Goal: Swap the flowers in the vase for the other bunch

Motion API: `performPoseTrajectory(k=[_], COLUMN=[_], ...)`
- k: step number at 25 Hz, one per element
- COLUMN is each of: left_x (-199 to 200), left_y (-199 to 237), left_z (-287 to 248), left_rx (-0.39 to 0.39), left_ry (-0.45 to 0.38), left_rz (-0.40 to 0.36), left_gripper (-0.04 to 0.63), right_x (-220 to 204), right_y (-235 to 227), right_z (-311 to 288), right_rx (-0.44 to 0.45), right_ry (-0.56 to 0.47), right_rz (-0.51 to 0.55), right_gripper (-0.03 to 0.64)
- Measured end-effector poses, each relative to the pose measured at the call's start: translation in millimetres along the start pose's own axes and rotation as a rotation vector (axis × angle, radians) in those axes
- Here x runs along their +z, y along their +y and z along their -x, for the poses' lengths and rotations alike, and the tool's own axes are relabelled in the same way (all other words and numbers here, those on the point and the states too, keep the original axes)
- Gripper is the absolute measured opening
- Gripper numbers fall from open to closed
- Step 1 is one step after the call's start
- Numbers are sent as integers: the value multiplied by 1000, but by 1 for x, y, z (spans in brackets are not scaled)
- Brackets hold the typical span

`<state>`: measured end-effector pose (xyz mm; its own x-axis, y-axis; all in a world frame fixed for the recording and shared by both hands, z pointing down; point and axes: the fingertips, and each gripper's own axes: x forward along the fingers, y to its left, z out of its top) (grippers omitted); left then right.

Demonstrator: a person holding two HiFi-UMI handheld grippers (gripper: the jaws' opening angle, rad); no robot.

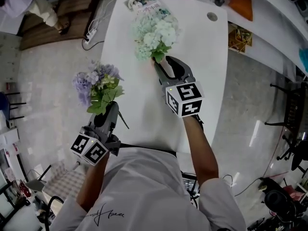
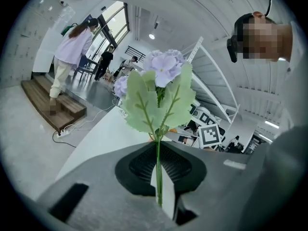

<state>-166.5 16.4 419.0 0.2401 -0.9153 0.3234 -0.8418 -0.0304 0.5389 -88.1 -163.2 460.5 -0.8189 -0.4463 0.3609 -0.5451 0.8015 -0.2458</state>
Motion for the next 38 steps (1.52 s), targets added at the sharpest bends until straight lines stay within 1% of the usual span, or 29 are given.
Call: performPoseTrajectory(k=[2, 11, 16, 28, 33, 38], left_x=[0, -4, -8, -8, -7, -3], left_y=[2, 3, 3, 8, 10, 13], left_z=[1, -2, -2, -2, -2, 0], left_rx=[6, 21, 29, 54, 59, 60], left_ry=[3, 17, 19, 20, 22, 19], left_rz=[0, 16, 21, 34, 37, 37], left_gripper=[20, 20, 20, 20, 20, 20], right_x=[0, 2, 3, 11, 13, 15], right_y=[-2, -6, -6, -6, -5, -4], right_z=[-4, -15, -18, -30, -34, -36], right_rx=[-11, 3, 17, 43, 54, 45], right_ry=[-1, 0, -14, -35, -39, -43], right_rz=[1, 3, 8, 1, 5, -3], right_gripper=[184, 221, 221, 198, 176, 172])
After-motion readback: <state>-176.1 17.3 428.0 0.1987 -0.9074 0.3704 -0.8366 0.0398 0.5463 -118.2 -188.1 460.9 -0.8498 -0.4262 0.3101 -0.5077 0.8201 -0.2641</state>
